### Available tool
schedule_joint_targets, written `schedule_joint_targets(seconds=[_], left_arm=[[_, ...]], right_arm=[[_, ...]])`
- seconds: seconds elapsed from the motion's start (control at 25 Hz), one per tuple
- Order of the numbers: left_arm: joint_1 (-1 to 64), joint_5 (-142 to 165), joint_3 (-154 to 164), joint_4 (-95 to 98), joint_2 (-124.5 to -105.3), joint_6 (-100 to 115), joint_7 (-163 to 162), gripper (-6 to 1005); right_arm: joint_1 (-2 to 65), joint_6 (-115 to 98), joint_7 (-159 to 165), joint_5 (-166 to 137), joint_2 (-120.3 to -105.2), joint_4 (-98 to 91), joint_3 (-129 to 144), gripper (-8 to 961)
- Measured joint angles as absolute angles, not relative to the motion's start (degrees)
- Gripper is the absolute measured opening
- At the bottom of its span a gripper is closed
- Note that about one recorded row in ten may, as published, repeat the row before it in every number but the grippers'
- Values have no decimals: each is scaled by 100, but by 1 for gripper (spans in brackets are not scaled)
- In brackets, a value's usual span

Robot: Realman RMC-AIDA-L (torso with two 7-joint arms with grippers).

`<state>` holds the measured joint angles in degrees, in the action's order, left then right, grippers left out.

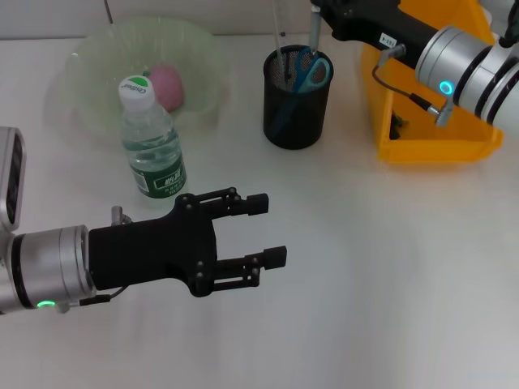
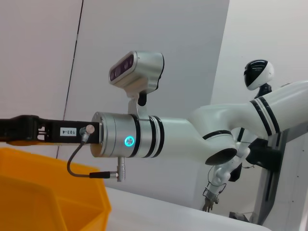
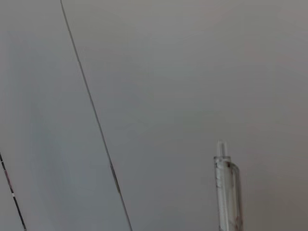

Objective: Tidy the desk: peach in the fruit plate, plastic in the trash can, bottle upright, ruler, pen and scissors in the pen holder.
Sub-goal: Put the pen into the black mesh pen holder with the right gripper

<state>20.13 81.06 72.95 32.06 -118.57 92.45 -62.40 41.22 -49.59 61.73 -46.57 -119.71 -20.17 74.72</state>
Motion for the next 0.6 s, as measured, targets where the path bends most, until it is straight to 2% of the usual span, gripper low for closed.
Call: schedule_joint_targets(seconds=[0.32, 0.52, 0.6], left_arm=[[2023, 8102, 7295, 3199, -11857, 9239, -6241, 725], [1988, 8102, 7294, 3182, -11857, 9240, -6240, 727], [1980, 8102, 7290, 3163, -11855, 9237, -6241, 728]], right_arm=[[4037, -5065, 6403, -4761, -11950, -2005, 7503, 271], [3746, -5643, 6601, -4786, -11902, -2112, 7504, 505], [3610, -5887, 6707, -4795, -11858, -2178, 7500, 547]])
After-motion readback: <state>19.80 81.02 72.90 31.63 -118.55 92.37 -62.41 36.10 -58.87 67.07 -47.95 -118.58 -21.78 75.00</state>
